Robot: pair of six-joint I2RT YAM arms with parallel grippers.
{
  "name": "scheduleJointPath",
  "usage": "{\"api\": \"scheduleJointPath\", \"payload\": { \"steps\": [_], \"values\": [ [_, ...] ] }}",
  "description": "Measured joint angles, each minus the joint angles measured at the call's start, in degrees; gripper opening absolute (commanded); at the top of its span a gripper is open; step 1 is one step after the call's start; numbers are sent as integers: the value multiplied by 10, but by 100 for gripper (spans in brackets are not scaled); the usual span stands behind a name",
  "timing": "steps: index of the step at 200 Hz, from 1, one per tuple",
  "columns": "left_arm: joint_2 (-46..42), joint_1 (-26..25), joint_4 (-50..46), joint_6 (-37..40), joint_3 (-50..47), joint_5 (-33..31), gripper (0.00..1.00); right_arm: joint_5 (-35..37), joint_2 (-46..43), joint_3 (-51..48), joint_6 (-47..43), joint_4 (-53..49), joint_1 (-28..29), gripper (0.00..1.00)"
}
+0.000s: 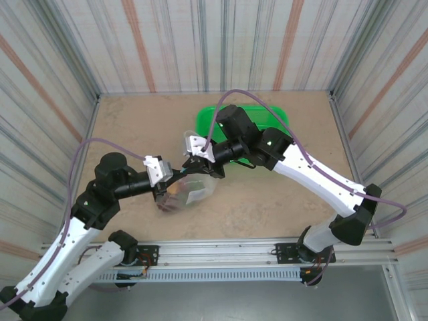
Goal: Place the food in the zip-top bag and seal the zipper
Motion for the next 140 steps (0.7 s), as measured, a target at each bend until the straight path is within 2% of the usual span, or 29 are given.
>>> {"api": "scheduleJointPath", "payload": {
  "steps": [25,81,140],
  "values": [
    [-3,1,0,0,-1,-7,0,-6,0,0,0,-3,0,0],
    [-7,1,-5,-1,3,-22,0,-6,0,2,0,3,0,0],
    [-8,1,-28,4,54,-46,0,24,-1,40,0,14,14,0]
  ]
}}
